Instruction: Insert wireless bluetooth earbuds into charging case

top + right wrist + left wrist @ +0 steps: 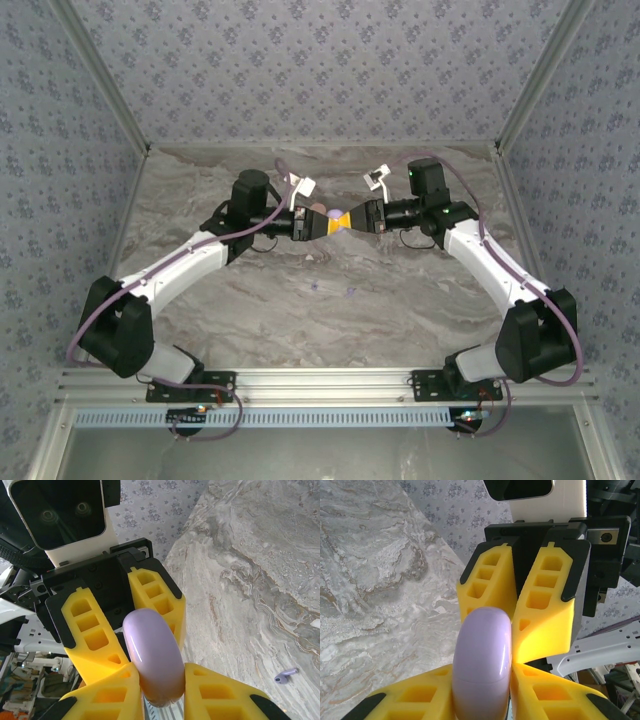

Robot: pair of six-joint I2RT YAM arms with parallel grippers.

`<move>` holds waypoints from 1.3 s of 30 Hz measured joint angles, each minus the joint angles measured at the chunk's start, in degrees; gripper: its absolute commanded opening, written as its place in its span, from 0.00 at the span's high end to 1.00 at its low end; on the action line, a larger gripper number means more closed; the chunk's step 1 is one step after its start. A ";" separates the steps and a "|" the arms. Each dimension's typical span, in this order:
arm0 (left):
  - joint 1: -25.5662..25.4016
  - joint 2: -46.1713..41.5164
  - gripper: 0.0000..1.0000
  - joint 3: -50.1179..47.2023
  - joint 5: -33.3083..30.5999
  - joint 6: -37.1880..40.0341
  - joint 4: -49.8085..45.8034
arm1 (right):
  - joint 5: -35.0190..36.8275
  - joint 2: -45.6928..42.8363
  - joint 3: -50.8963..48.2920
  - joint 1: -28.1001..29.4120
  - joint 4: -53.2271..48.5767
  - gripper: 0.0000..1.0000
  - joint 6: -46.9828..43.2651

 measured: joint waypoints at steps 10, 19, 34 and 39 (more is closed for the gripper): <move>-0.39 -0.04 0.85 0.00 -3.74 2.38 -1.70 | 5.25 -0.85 1.49 0.31 -5.27 0.44 -2.23; -0.61 -8.63 0.87 -8.57 -12.59 15.82 3.72 | 13.60 -5.22 4.94 0.61 -12.74 0.40 -5.79; -2.14 -10.95 0.81 -11.06 -13.11 32.96 8.11 | 19.28 -4.79 9.18 7.80 -19.52 0.39 -10.97; -3.28 -10.99 0.80 -11.06 -11.93 34.47 8.68 | 20.68 -4.00 9.75 7.91 -20.02 0.39 -11.17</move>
